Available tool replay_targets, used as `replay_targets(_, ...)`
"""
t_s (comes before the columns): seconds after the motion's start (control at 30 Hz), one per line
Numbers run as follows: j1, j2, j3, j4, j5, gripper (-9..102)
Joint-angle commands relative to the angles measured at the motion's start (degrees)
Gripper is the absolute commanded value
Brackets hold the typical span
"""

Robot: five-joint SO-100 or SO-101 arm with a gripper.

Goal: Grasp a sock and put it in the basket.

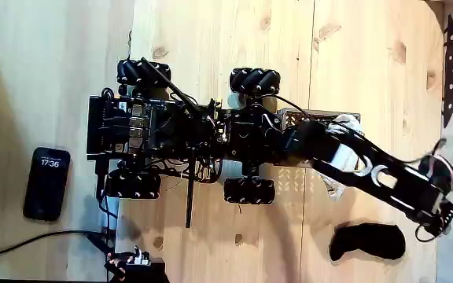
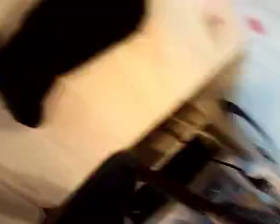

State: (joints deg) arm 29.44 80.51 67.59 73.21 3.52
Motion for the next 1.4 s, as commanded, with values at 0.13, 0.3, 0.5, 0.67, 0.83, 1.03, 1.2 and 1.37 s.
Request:
replay_targets(0.13, 4.0, -15.2, -1.5, -12.7, -1.4, 30)
replay_targets(0.3, 6.6, -22.9, -2.2, -17.6, -3.9, 33)
replay_targets(0.5, 9.8, -30.6, -2.3, -27.1, -6.0, 33)
replay_targets(0.67, 11.5, -39.4, -14.5, -20.8, -6.1, 33)
replay_targets(0.83, 12.0, -45.7, -17.0, -15.5, -5.8, 33)
replay_targets(1.03, 12.3, -51.9, -17.1, -15.3, -5.2, 33)
replay_targets(1.2, 12.0, -53.0, -17.3, -17.9, -6.4, 33)
replay_targets(1.37, 10.4, -56.3, -21.1, -21.9, -6.1, 33)
